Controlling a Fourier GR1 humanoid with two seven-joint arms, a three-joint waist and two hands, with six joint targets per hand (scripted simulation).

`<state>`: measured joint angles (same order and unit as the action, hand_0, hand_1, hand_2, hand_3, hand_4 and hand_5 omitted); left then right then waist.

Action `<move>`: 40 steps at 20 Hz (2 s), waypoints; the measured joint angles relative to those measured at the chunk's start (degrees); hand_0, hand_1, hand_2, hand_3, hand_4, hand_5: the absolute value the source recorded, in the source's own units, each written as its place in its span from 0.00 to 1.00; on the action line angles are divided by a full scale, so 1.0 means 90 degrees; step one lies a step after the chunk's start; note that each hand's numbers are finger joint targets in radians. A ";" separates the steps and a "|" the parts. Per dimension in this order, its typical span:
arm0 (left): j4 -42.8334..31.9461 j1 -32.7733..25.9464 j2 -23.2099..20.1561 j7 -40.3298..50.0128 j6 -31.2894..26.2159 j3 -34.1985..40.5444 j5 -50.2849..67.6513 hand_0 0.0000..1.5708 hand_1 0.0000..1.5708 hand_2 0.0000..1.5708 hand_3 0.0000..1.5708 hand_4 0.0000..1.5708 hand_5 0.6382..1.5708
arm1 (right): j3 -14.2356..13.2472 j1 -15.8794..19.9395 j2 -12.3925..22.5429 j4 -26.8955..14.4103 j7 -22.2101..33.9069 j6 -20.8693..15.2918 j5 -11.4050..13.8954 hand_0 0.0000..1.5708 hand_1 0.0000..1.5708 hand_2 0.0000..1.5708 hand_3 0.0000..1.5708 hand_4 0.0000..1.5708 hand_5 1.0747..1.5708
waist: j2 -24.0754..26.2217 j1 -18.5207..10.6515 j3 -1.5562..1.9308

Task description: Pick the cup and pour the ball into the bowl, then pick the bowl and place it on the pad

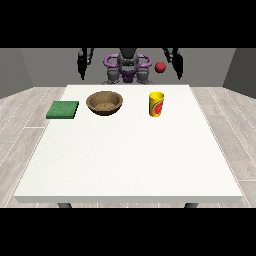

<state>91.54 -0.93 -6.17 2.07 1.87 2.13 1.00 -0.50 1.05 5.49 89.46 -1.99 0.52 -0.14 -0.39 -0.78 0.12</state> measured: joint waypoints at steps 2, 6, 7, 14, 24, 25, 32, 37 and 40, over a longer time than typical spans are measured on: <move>0.0155 0.0016 -0.0076 0.0107 -0.0018 0.0018 0.0006 0.00 0.00 0.00 0.00 0.00 0.95 | -0.0020 0.0009 0.0062 0.0144 0.0116 0.0006 -0.0009 0.00 0.00 0.00 0.00 0.00 0.99 | 0.0408 0.0010 0.0002; 0.0469 0.0095 -0.0229 0.0369 -0.0082 0.0027 0.0032 0.00 0.00 0.00 0.00 0.00 0.95 | -0.0065 0.0027 0.0199 0.0411 0.0431 0.0022 -0.0031 0.00 0.00 0.00 0.00 0.00 0.99 | 0.1159 0.0072 -0.0002; 0.0522 -0.0081 -0.0047 0.0224 -0.0148 -0.0036 0.0208 0.00 0.00 0.00 0.00 0.00 0.96 | -0.0094 -0.0188 0.0101 0.0397 0.0315 0.0065 -0.0180 0.00 0.00 0.00 0.00 0.00 1.00 | 0.1315 0.0098 -0.0006; 0.1382 -0.0694 0.0542 -0.0105 -0.0139 -0.0902 0.0750 0.00 0.00 0.00 0.00 0.00 0.91 | -0.0421 -0.0366 -0.0056 0.0618 0.0166 0.0027 -0.0602 0.00 0.00 0.00 0.00 0.00 0.99 | 0.1331 -0.0060 -0.0010; 0.0959 0.0584 0.0274 -0.0748 -0.0113 -0.0360 0.0422 0.00 0.00 0.00 0.00 0.00 0.73 | -0.0525 0.0399 0.0010 0.0430 -0.0349 0.0332 -0.0798 0.00 0.00 0.00 0.00 0.00 0.99 | -0.0201 0.0208 -0.0011; 0.0810 0.0754 0.0233 -0.0863 -0.0110 -0.0283 0.0381 0.00 0.00 0.00 0.00 0.00 0.71 | -0.0505 0.0523 -0.0005 0.0366 -0.0387 0.0309 -0.0758 0.00 0.00 0.00 0.00 0.00 0.98 | -0.0380 0.0221 -0.0013; -0.0424 0.1668 -0.0142 -0.1703 -0.0103 0.0311 0.0153 0.00 0.00 0.00 0.00 0.00 0.66 | -0.0772 0.1123 0.0254 -0.0246 -0.1069 0.0591 -0.0805 0.00 0.00 0.00 0.00 0.00 0.98 | -0.1270 0.0414 -0.0013; -0.1550 0.2137 -0.0384 -0.2254 -0.0261 0.0673 0.0171 0.00 0.00 0.00 0.00 0.00 0.67 | -0.0946 0.1302 0.0428 -0.0669 -0.1332 0.0758 -0.0843 0.00 0.00 0.00 0.00 0.00 0.98 | -0.1324 0.0518 -0.0013; -0.2033 0.2315 -0.0224 -0.2637 -0.0107 0.0630 0.0022 0.00 0.00 0.00 0.00 0.00 0.64 | -0.1147 0.1534 0.0601 -0.1010 -0.1438 0.0915 -0.0984 0.00 0.00 0.00 0.00 0.00 0.98 | -0.1361 0.0536 -0.0013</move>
<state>73.24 19.91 -8.18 -21.66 0.91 7.79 1.20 -10.82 14.85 10.90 80.37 -14.93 8.76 -8.99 -12.63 4.04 0.00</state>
